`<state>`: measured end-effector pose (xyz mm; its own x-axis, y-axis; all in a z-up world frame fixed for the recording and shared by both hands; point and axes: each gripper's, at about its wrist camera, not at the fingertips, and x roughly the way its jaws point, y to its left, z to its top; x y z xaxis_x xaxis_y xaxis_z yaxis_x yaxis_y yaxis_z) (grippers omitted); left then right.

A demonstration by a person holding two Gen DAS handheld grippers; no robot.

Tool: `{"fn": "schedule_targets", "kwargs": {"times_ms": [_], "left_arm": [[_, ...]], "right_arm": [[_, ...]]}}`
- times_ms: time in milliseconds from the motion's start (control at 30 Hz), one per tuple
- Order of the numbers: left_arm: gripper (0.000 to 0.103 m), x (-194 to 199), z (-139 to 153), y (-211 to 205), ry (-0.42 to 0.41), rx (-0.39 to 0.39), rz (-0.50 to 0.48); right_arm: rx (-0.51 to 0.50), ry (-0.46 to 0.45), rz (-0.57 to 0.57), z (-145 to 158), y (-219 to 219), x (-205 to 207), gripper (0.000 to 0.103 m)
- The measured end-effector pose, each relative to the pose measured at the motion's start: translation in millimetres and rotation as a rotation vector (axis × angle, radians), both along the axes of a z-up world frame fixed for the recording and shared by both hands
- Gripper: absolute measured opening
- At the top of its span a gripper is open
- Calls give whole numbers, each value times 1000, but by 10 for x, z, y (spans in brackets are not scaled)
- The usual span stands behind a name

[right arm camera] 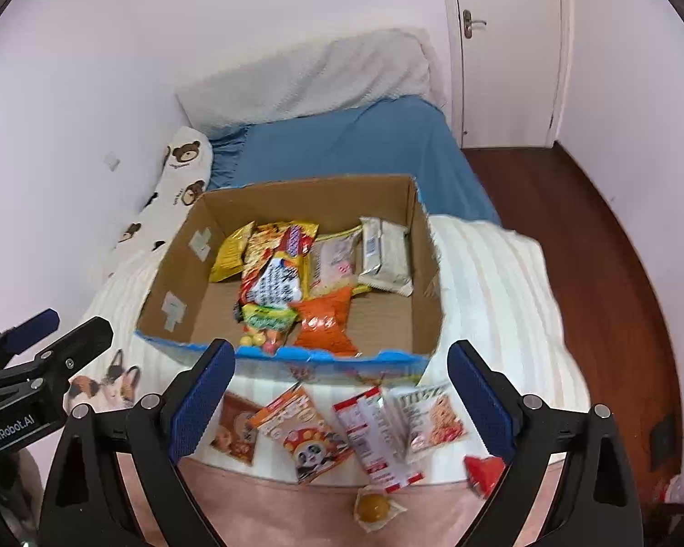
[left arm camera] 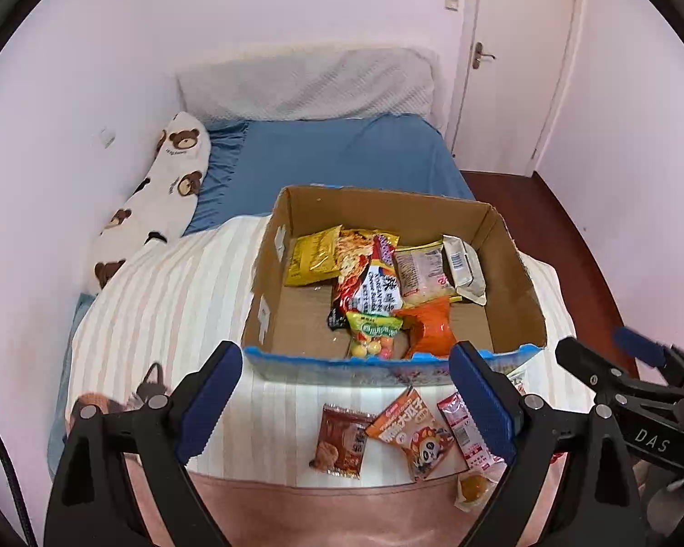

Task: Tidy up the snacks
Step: 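Move both tools back over the remaining snacks, then grasp the brown cookie packet with left tool while right tool grasps the orange sunflower-seed bag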

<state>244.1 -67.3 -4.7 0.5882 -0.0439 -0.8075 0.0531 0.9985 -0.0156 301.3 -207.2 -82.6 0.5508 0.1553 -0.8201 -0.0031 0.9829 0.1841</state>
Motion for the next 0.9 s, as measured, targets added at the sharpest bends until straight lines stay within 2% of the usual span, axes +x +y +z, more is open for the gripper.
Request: {"fn": "schedule_targets", "kwargs": {"times_ms": [100,200,300,367,467,500,633,867,900], "left_arm": [[93,-87,-106,82,15,-11,34],[93,-111,-403,142,85,5,52],[93,-80,-808,183,190,31,62],[93,-42,-1137,218,277,35,74],[93,15,-1519,215,395,16,69],[93,17,-1585,224,412,14,68],[93,78,-1902,143,456,30,35],[93,308,-2394,-187,529,86,-95],[84,324,-2458,-225,535,102,-107]], "right_arm": [[38,51,2,-171,-50,-83,96],[69,142,-2,-523,-114,-130,96],[110,239,-15,-948,-188,-166,95],[134,286,-30,-1215,-261,-187,88],[149,334,-74,-1485,-389,-207,86],[142,342,-100,-1561,-450,-195,86],[192,368,-128,-1778,-568,-207,86],[167,377,25,-1918,-134,-71,86],[166,375,43,-1914,-86,-50,85]]}}
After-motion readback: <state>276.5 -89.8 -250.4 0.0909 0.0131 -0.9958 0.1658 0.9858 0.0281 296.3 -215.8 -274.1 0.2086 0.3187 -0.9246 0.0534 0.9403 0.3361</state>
